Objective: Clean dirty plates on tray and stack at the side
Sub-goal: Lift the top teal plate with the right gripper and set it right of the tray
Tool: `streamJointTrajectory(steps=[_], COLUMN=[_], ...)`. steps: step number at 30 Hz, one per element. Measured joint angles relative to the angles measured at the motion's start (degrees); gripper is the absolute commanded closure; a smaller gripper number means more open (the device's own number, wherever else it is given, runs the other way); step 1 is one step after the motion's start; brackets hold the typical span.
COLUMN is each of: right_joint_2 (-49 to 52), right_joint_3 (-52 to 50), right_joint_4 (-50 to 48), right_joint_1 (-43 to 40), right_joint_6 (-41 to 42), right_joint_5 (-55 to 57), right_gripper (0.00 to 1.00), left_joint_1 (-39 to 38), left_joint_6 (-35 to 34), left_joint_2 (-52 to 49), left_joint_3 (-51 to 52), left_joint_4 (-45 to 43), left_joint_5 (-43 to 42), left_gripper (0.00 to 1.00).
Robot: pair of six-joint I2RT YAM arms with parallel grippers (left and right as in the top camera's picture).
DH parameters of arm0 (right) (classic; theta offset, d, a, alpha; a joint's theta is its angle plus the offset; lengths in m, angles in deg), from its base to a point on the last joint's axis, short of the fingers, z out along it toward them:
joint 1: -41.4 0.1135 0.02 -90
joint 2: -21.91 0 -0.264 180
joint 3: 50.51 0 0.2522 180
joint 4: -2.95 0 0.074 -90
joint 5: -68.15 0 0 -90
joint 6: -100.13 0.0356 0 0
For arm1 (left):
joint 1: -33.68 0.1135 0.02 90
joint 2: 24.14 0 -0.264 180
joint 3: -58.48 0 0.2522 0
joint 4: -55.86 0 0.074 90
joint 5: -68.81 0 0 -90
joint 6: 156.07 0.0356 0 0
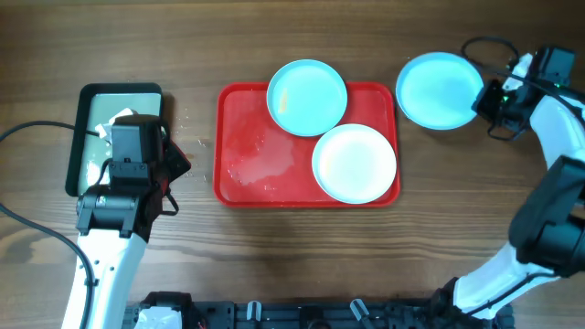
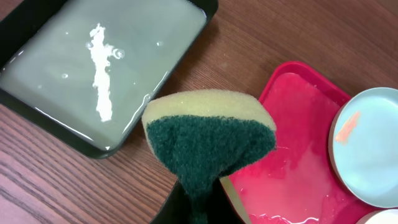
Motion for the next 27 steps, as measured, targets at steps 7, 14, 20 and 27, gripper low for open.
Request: streamJointTrajectory(steps=[7,14,20,27], right_joint_2=[2.05,2.05,2.03,2.05], right_joint_3=[0.0,0.94,2.45,2.47], right_joint_4=[-0.37,-0.81,-2.49,-7.76], right_joint_1=[-1.27,-0.72,8.59,29.31], right_joint_6=[0.55,-1.7,-2.45,-1.51], right_joint_5=[1.81,-13.9,-22.93,-7.91], right_gripper=[0.09,0.28,0.27,0.27], left_joint_1=[0.0,0.0,0.0,0.0], left_joint_6=[0.0,0.0,0.0,0.0], left_joint_2=[-1.62,-3.87,-3.89,-5.57], left_joint_3=[0.0,0.0,0.0,0.0], left_joint_4=[-0.02,-0.04,-2.23,-2.34], left_joint_5=[0.0,-0.28,-4.15,-7.89], left_gripper=[0.96,0.96,0.96,0.96])
